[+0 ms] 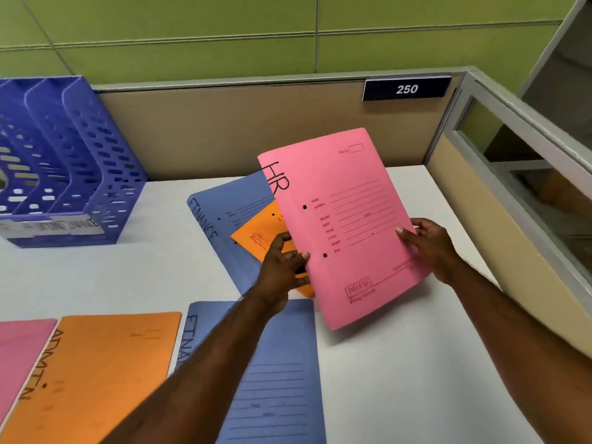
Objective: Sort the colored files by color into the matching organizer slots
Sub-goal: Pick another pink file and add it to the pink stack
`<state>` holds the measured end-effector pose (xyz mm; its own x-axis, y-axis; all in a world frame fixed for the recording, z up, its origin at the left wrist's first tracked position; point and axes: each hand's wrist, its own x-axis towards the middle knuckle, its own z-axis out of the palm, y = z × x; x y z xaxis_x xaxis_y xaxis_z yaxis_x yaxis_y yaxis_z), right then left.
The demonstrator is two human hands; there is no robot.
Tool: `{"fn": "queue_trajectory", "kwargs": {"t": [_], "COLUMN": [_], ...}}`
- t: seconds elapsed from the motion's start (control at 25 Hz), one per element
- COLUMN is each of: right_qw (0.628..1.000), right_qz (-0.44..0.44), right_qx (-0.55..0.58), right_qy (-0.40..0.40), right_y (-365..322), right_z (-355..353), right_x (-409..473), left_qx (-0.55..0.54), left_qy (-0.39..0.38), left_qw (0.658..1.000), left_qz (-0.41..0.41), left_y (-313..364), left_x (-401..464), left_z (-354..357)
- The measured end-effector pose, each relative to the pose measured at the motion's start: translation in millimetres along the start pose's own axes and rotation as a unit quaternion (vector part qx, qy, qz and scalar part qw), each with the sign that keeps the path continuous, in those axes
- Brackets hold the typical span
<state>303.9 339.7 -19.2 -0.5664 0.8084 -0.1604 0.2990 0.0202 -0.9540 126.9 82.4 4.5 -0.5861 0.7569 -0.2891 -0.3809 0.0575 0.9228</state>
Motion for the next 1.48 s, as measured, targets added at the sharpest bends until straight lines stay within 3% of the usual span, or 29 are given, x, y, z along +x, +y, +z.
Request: {"fn": "queue_trajectory", "kwargs": {"t": [0.28,0.8,1.24,1.48], "right_qw": [0.998,0.997,0.976,0.956], "right_qz": [-0.014,-0.025,0.014,0.054], "right_qx": [0.054,0.041,0.065,0.033], "right_qy": [-0.002,-0.056,-0.208,-0.285], "right_y": [-17.9,-64.6,-89.1,-85.2], "right_z": [142.0,395.6,520.6,567.8], "right_x": [-99.6,-248.4,-335.2,-373.8], "left_qx": [0.051,0.107,0.081,0.075], "left_qy": [0.028,0.126,0.267,0.319], "left_qw": [0.998,0.986,0.957,0.944], "left_qz": [-0.002,0.029,0.077,0.020], "left_y": [40.7,73.3,80.9,64.7], "left_x": [-93.2,-250.4,-323.0,-350.4], "left_z": [-140.3,-386.9,-524.7,-587.0]}}
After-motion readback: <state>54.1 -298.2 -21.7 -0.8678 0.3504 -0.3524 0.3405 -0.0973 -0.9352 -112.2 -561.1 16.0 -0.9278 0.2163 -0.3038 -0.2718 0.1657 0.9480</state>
